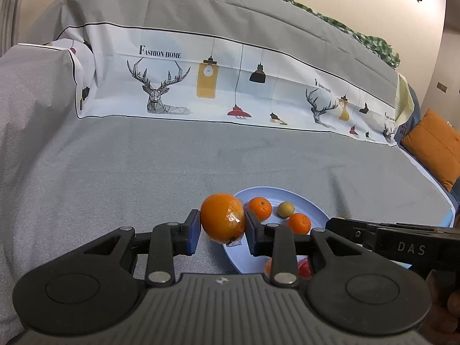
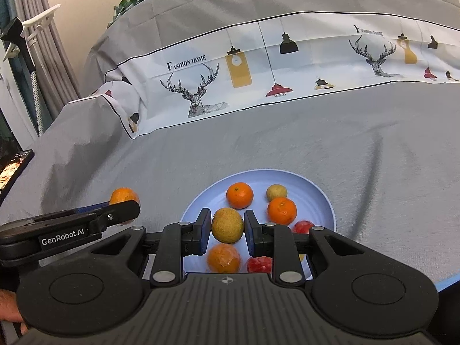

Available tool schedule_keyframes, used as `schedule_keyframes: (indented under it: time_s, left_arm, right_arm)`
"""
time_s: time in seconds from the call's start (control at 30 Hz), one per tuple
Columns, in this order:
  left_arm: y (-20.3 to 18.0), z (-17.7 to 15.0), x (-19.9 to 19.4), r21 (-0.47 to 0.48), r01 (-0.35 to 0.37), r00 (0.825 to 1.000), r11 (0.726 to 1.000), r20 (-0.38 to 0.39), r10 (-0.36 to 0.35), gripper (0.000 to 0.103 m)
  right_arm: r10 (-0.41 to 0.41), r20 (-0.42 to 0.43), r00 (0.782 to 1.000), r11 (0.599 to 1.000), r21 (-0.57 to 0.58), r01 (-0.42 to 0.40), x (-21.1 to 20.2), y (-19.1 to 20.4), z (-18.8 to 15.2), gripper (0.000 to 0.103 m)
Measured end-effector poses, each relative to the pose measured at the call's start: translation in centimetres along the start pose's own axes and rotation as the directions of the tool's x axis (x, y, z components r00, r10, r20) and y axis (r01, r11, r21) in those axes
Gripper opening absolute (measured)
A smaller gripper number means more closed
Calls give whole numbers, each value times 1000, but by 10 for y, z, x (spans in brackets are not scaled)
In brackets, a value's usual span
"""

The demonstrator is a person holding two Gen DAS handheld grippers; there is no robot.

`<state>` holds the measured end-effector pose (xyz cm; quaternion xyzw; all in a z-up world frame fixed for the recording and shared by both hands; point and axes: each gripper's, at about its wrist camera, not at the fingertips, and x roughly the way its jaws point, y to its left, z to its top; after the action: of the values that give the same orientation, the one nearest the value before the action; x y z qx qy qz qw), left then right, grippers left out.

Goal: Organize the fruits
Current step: 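Carry the orange in left tool to the plate while right tool drops its yellow fruit there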

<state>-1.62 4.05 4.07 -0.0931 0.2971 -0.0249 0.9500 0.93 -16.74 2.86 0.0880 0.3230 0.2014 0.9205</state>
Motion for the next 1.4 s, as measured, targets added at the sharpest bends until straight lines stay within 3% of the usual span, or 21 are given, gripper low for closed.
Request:
schedule_keyframes:
  time_s: [0.77, 1.4]
  left_arm:
    - [-4, -3, 5, 8, 11, 1000, 1000, -9, -10, 36]
    - [-30, -18, 44, 113, 83, 995, 990, -70, -76, 36]
  right_arm:
    - [-32, -21, 999, 999, -13, 32, 6, 0, -1, 26]
    - [-100, -82, 992, 994, -55, 96, 25, 4, -5, 26]
